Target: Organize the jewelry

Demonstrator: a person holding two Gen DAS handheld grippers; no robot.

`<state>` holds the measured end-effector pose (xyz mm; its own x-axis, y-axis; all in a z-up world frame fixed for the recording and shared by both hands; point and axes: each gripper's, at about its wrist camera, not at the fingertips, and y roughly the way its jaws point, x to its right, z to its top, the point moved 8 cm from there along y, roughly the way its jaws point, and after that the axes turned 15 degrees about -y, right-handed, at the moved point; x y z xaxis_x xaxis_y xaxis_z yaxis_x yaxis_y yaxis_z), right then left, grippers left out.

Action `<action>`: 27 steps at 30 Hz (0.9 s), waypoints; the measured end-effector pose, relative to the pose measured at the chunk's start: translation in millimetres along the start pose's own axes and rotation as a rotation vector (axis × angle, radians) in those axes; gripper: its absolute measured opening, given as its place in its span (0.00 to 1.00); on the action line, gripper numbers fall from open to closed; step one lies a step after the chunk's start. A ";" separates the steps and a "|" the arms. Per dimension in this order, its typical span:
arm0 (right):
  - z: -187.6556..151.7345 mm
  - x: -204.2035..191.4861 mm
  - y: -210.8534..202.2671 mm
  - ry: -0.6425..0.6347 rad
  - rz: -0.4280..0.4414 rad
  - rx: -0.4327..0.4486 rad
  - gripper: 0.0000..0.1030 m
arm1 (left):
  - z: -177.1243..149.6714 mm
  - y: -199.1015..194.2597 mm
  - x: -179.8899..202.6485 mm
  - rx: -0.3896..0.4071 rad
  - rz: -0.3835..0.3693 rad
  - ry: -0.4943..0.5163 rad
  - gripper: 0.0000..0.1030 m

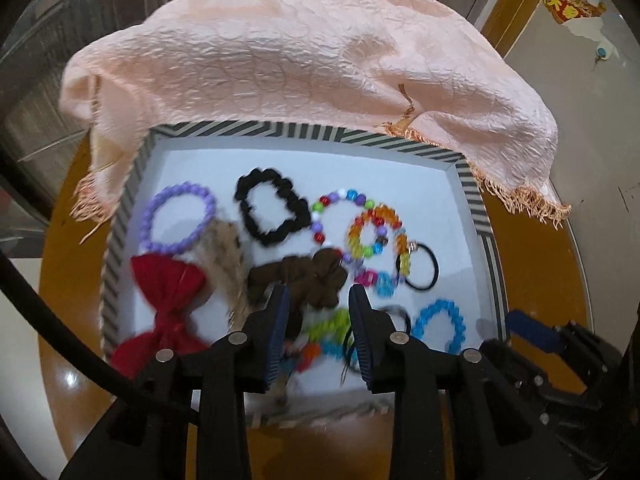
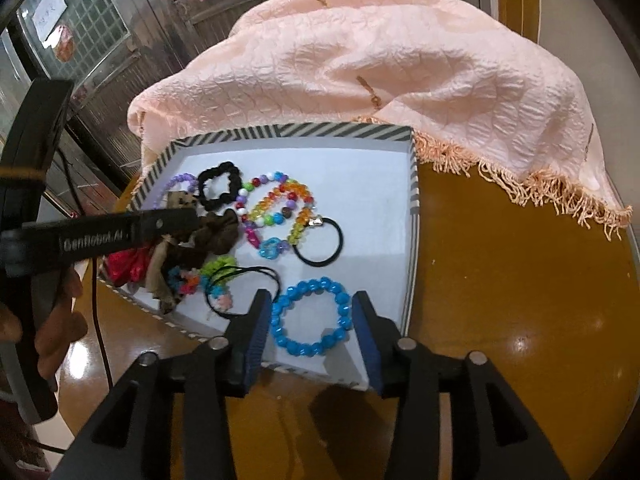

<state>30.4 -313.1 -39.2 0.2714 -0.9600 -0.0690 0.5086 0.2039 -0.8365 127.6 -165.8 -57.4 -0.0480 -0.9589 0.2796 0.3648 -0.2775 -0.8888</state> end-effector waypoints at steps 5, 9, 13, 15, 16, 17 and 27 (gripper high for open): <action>1.1 -19.7 -14.3 -0.026 -0.006 0.026 0.46 | -19.3 -25.3 -16.9 0.041 0.029 0.003 0.19; 2.0 -35.1 -25.4 -0.031 -0.003 0.055 0.51 | -29.8 -44.0 -30.3 0.068 0.046 -0.004 0.19; 2.9 -53.8 -34.8 -0.040 0.000 0.088 0.58 | -38.4 -63.0 -39.3 0.120 0.068 0.017 0.19; 2.2 -63.4 -37.9 -0.045 0.003 0.099 0.59 | -42.2 -72.9 -44.5 0.142 0.077 0.025 0.19; 1.9 -69.3 -39.3 -0.045 0.007 0.105 0.59 | -44.3 -78.1 -47.4 0.151 0.077 0.025 0.19; 1.5 -72.4 -39.9 -0.044 0.011 0.108 0.59 | -45.2 -81.7 -49.2 0.157 0.076 0.025 0.19; -3.9 -94.1 -54.9 -0.018 0.017 0.144 0.65 | -56.4 -118.0 -60.9 0.250 0.089 0.048 0.19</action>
<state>-26.2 -234.7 11.1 0.2948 -0.9528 -0.0721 0.6155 0.2471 -0.7484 35.0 -78.0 9.9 -0.0474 -0.9822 0.1818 0.5878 -0.1746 -0.7900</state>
